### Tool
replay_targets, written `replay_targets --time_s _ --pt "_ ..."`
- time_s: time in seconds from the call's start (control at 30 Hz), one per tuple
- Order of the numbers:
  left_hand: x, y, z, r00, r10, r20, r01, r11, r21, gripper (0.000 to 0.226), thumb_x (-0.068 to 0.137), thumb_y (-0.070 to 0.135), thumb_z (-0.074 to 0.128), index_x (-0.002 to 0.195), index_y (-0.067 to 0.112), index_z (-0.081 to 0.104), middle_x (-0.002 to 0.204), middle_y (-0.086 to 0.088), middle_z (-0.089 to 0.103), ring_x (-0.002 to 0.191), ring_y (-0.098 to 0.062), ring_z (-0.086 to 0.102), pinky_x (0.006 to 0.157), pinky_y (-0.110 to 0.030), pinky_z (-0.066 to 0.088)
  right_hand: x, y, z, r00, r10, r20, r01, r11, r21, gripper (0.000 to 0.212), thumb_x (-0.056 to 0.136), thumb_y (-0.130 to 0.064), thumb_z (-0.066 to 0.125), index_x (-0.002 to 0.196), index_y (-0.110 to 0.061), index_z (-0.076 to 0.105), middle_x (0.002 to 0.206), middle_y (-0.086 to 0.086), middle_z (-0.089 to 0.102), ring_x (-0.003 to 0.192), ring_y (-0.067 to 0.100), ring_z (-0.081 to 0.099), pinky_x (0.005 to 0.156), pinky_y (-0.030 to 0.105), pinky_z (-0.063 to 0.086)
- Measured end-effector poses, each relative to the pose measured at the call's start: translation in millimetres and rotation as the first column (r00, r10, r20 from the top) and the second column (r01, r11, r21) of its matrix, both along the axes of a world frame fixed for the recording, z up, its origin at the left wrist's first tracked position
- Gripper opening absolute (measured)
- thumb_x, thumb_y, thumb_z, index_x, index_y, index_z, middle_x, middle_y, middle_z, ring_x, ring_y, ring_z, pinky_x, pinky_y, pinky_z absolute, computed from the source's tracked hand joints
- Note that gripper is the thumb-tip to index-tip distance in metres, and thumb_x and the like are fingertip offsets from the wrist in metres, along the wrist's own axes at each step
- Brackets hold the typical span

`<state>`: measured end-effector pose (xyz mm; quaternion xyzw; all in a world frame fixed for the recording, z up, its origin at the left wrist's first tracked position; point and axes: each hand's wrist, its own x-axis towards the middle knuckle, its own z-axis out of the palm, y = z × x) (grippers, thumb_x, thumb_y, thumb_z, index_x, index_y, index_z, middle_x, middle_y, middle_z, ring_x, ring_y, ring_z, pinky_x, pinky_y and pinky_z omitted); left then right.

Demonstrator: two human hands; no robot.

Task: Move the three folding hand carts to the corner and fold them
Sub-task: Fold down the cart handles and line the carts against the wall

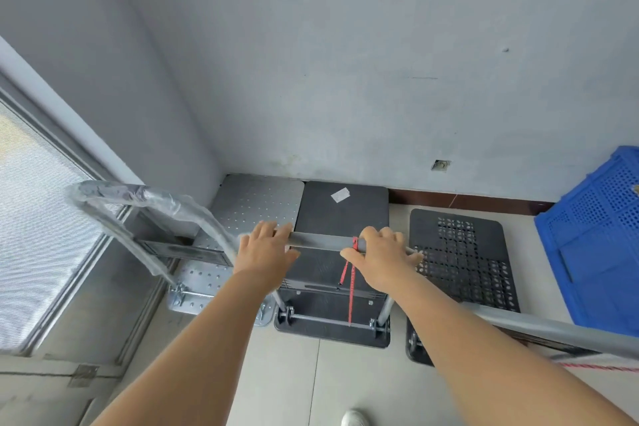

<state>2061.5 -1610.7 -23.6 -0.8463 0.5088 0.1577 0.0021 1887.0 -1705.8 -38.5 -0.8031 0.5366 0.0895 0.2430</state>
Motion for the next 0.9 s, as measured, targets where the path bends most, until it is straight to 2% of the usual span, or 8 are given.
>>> replay_targets --time_s 0.1,0.23,0.43,0.63,0.9 --pt "-25.1 14.3 4.1 1.0 -0.002 -0.027 0.0 0.997 -0.074 0.064 0.096 0.04 0.045 0.151 0.026 0.016 0.155 0.0 0.024 0.145 -0.02 0.016 0.117 -0.042 0.018 -13.5 6.3 -0.8 0.998 0.032 0.048 -0.03 0.999 -0.03 0.063 0.087 -0.066 0.041 0.136 -0.028 0.034 0.142 0.003 0.037 0.131 0.025 0.031 0.102 0.053 0.031" --pt "-62.5 33.3 11.8 0.996 0.001 -0.091 -0.015 0.989 -0.144 0.069 0.096 0.042 0.046 0.152 0.026 0.009 0.158 0.001 0.018 0.146 -0.021 0.017 0.118 -0.042 0.017 -42.5 24.4 6.2 0.989 0.09 0.121 -0.068 0.983 -0.171 0.077 0.088 -0.063 0.042 0.149 -0.023 0.018 0.155 0.002 0.024 0.143 0.025 0.019 0.114 0.05 0.018" --pt "-130.0 66.0 24.3 0.986 -0.039 -0.161 0.006 0.979 -0.203 0.07 0.096 0.042 0.045 0.152 0.027 0.007 0.159 -0.001 0.017 0.145 -0.023 0.02 0.119 -0.042 0.019 -111.1 65.8 28.7 0.979 0.111 0.173 -0.062 0.962 -0.265 0.076 0.092 -0.055 0.045 0.151 -0.016 0.018 0.157 0.003 0.024 0.145 0.023 0.019 0.118 0.041 0.018" --pt "-208.1 77.6 29.7 0.96 -0.139 -0.243 0.087 0.973 -0.215 0.07 0.096 0.042 0.046 0.152 0.028 0.007 0.159 -0.002 0.017 0.145 -0.023 0.02 0.117 -0.045 0.023 -198.6 93.2 43.2 0.989 0.013 0.147 0.03 0.958 -0.284 0.074 0.093 -0.053 0.045 0.151 -0.017 0.017 0.158 0.004 0.021 0.145 0.024 0.017 0.118 0.04 0.017" --pt "-299.8 48.4 41.5 0.916 -0.313 -0.252 0.255 0.938 -0.236 0.067 0.097 0.038 0.044 0.152 0.026 0.008 0.156 0.0 0.024 0.141 -0.024 0.027 0.115 -0.042 0.027 -302.1 87.3 48.9 0.979 -0.159 0.126 0.187 0.947 -0.263 0.072 0.093 -0.051 0.046 0.15 -0.019 0.017 0.156 0.002 0.022 0.142 0.026 0.022 0.114 0.04 0.022"
